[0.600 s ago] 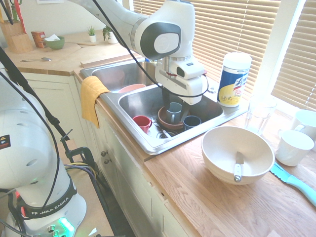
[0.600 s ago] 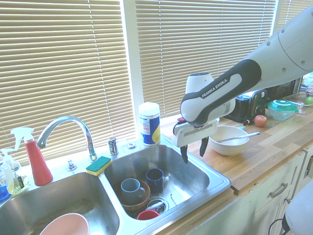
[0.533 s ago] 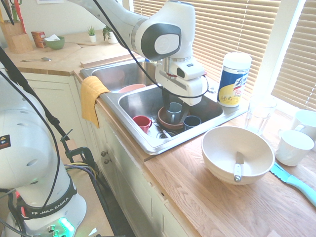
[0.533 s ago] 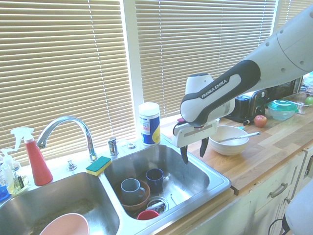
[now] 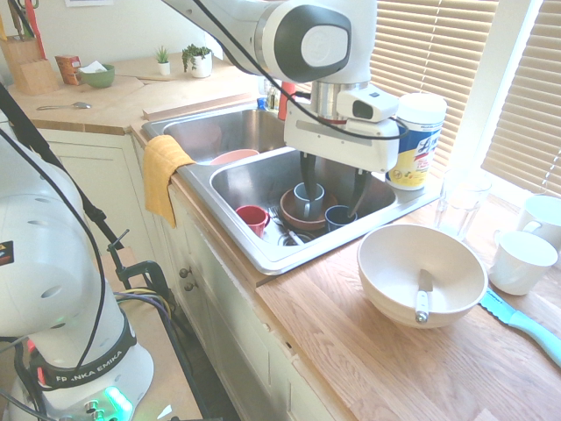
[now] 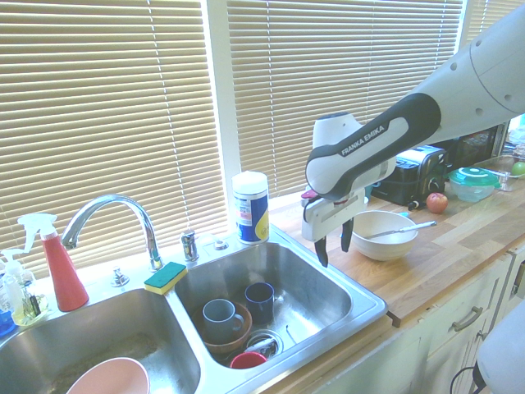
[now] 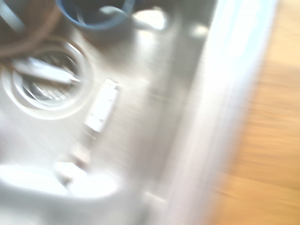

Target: Put the knife into the sink

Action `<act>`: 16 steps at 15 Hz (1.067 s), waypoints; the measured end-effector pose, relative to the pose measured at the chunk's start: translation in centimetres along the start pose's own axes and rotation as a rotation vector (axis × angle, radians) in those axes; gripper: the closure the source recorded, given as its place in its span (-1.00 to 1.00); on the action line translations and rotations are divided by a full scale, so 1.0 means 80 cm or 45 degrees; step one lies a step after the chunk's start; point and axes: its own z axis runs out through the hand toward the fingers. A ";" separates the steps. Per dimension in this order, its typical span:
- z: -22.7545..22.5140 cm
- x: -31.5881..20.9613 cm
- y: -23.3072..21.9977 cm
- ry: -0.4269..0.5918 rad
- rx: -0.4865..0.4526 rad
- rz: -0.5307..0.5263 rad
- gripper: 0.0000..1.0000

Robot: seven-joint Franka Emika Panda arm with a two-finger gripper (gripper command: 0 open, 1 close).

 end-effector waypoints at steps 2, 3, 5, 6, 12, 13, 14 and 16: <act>-0.015 0.013 0.040 -0.017 -0.074 -0.144 -1.00; -0.020 0.019 0.059 -0.022 -0.132 -0.203 -1.00; -0.023 0.036 0.099 -0.021 -0.280 -0.285 -1.00; -0.018 0.044 0.117 -0.025 -0.359 -0.315 -1.00; 0.032 0.071 0.169 -0.128 -0.551 -0.366 -1.00; 0.036 0.072 0.176 -0.136 -0.563 -0.361 1.00; 0.041 0.073 0.183 -0.147 -0.569 -0.353 1.00; 0.053 0.074 0.192 -0.174 -0.575 -0.343 1.00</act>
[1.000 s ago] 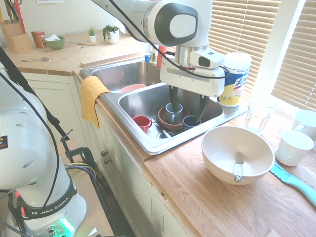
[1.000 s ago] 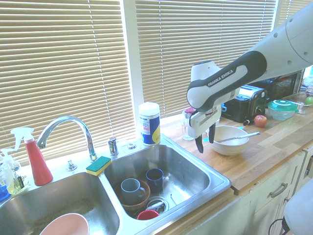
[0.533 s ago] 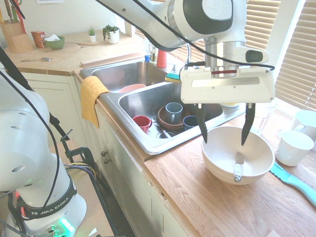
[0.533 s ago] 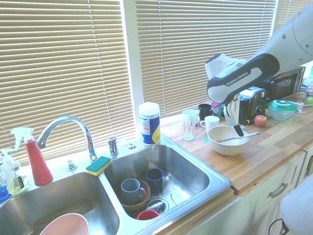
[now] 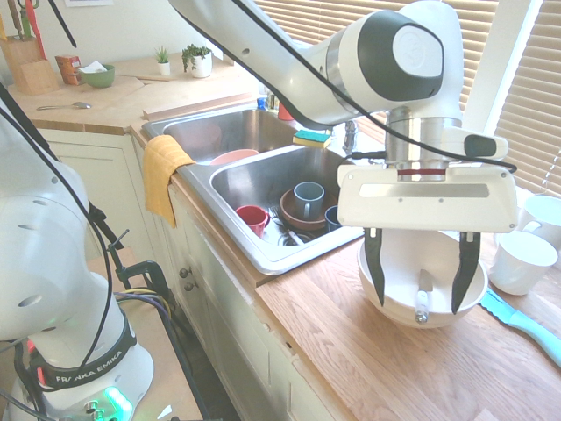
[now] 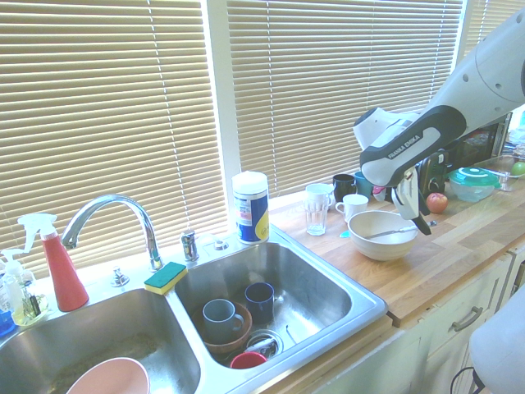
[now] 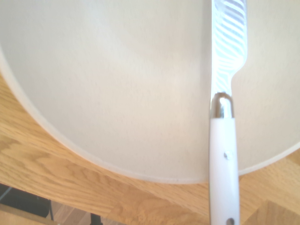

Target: Put the knife into the sink

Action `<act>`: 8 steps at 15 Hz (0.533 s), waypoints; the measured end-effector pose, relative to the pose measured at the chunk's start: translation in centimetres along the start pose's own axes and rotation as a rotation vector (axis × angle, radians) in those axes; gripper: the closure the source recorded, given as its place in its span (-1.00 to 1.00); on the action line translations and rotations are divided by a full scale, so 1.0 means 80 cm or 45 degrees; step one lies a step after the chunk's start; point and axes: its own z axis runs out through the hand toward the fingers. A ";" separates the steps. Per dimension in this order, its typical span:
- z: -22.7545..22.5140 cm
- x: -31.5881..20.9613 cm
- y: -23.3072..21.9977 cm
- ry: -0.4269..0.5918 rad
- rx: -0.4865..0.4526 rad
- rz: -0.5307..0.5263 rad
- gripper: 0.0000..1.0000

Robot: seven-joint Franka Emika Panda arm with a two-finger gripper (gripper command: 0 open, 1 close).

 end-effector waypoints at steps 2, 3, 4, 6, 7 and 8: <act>0.010 0.001 0.000 -0.020 0.003 0.000 1.00; 0.012 0.002 -0.001 -0.025 0.004 -0.002 1.00; 0.014 0.003 -0.002 -0.026 0.004 -0.004 1.00; 0.019 0.006 -0.004 -0.031 0.005 -0.010 1.00; 0.022 0.007 -0.007 -0.033 0.007 -0.015 1.00; 0.024 0.009 -0.009 -0.031 0.008 -0.018 1.00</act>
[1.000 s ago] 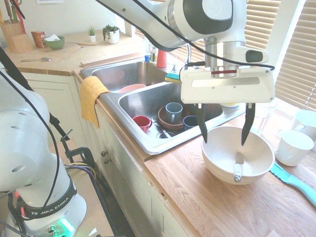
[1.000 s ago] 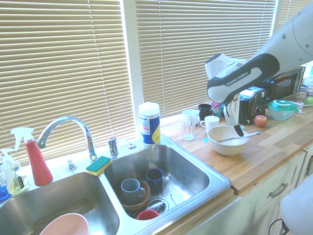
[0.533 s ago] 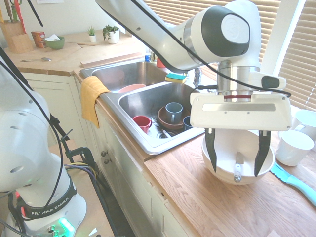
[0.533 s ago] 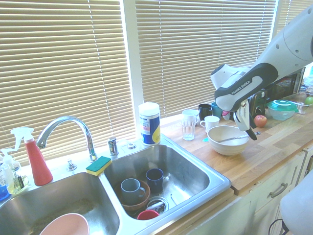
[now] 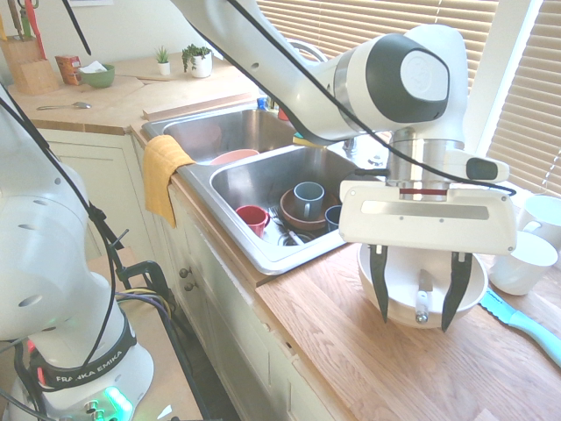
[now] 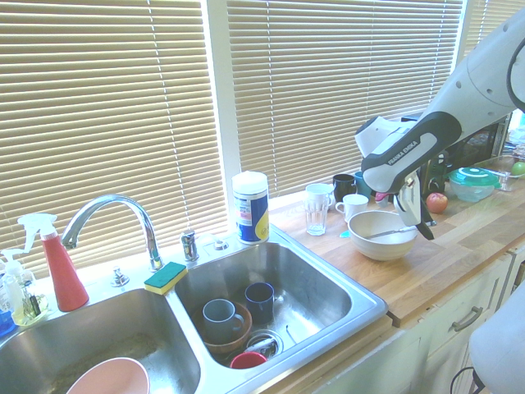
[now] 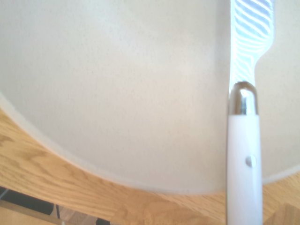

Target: Put the knife into the sink

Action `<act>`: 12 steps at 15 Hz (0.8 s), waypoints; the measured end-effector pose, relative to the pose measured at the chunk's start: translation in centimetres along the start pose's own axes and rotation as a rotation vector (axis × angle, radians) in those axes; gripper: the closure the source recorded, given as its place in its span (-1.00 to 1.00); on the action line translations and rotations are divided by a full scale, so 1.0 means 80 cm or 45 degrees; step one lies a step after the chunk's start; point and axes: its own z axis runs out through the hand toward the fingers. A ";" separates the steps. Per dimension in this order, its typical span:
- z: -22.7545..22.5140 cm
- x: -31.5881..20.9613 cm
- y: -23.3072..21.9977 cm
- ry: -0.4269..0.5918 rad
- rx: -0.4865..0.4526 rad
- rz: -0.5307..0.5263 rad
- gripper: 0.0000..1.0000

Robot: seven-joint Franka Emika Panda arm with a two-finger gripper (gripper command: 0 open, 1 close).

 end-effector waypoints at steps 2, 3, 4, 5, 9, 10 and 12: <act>0.004 0.003 -0.004 0.001 0.002 -0.002 1.00; 0.004 0.003 -0.004 0.003 0.002 -0.003 1.00; 0.004 0.004 -0.004 0.005 0.002 -0.003 1.00; 0.004 0.004 -0.004 0.005 0.002 -0.002 1.00; 0.000 0.002 -0.001 0.014 0.003 0.005 1.00; -0.001 0.001 0.001 0.017 0.004 0.008 1.00; -0.006 -0.001 0.004 0.025 0.004 0.014 1.00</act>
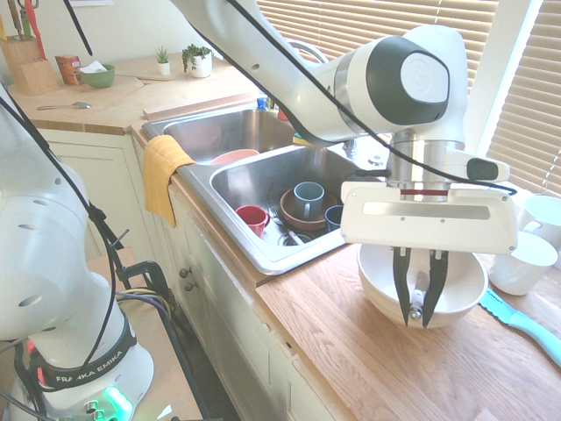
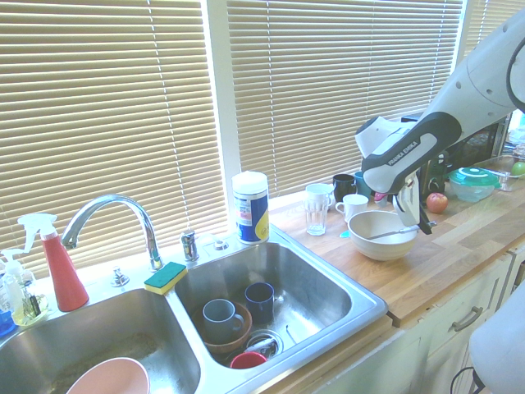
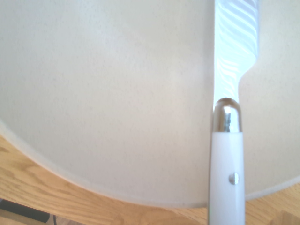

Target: Put the knife into the sink

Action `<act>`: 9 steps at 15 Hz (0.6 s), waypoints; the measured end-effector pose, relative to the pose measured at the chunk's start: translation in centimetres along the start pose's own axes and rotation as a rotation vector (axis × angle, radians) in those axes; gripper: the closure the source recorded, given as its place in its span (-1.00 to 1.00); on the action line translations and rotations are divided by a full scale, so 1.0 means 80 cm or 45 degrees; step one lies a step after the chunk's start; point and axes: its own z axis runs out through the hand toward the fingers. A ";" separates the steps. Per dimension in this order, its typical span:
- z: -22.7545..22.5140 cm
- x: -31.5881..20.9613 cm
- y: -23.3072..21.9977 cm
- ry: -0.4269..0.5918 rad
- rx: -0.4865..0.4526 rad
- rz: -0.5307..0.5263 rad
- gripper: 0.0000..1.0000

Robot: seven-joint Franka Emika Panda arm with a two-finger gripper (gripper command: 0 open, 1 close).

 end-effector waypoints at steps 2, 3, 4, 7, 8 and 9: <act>-0.002 -0.001 0.002 0.005 0.000 0.003 1.00; -0.003 -0.002 0.002 0.007 0.002 0.005 1.00; -0.006 -0.003 0.003 0.012 0.011 0.013 1.00; -0.047 -0.011 0.025 0.093 0.077 0.077 1.00; -0.070 -0.018 0.036 0.133 0.096 0.103 1.00; -0.092 -0.029 0.044 0.170 0.105 0.127 1.00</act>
